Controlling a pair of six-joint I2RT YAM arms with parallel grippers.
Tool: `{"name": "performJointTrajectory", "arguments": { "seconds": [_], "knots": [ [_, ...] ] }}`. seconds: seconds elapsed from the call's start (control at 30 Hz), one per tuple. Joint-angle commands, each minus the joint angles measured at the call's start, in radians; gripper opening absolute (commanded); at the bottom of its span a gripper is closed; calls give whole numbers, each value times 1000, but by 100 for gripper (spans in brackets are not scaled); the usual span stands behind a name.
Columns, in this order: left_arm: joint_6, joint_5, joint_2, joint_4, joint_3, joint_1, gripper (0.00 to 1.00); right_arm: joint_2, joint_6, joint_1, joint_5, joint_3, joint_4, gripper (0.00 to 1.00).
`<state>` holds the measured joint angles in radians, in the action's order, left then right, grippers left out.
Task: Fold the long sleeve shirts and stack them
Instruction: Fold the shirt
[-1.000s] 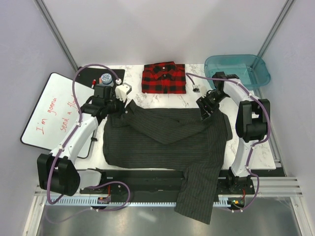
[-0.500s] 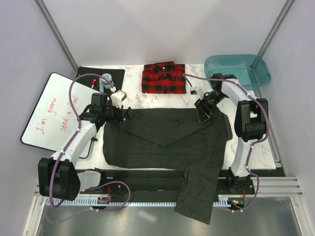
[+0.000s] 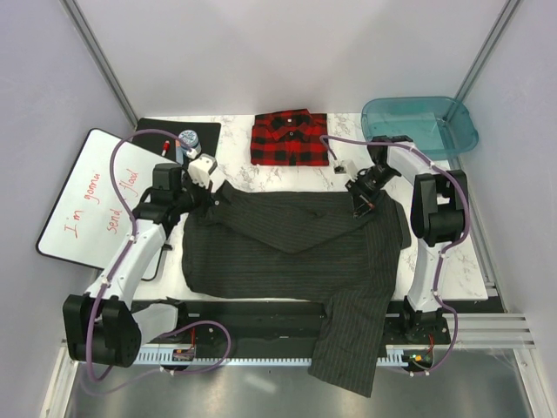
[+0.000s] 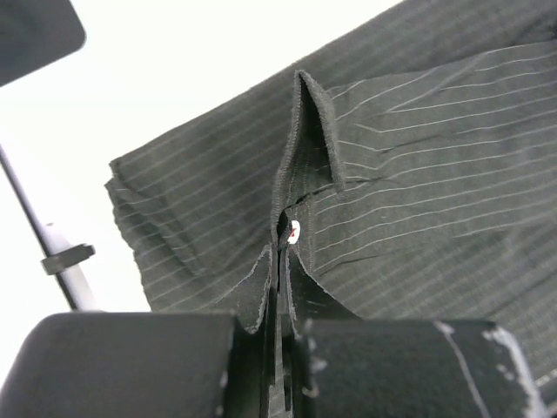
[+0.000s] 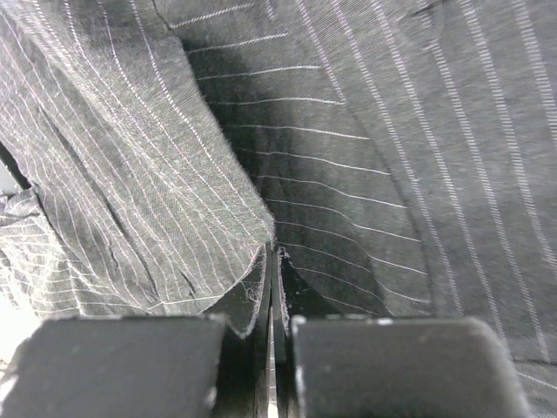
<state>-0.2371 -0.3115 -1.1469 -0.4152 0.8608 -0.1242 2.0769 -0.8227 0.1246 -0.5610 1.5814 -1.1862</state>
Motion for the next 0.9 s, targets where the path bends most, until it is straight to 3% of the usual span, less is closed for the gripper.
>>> {"name": "performJointTrajectory", "arguments": {
  "seconds": [0.0,0.33,0.6,0.7,0.77,0.87],
  "knots": [
    [-10,49,-10,104,-35,41,2,-55,-1,-13,-36,77,-7,0],
    [-31,-39,-44,156,-62,158,2,-17,-73,-26,-79,115,-69,0],
    [-19,-21,-168,96,-59,159,2,74,57,-22,10,161,7,0],
    [-8,2,-209,95,-57,161,2,91,63,-17,47,167,10,11],
    [-10,29,-244,101,-55,159,2,100,76,-14,59,167,20,24],
    [-10,46,-283,102,-40,159,2,95,91,-6,84,155,40,22]
  ]
}}
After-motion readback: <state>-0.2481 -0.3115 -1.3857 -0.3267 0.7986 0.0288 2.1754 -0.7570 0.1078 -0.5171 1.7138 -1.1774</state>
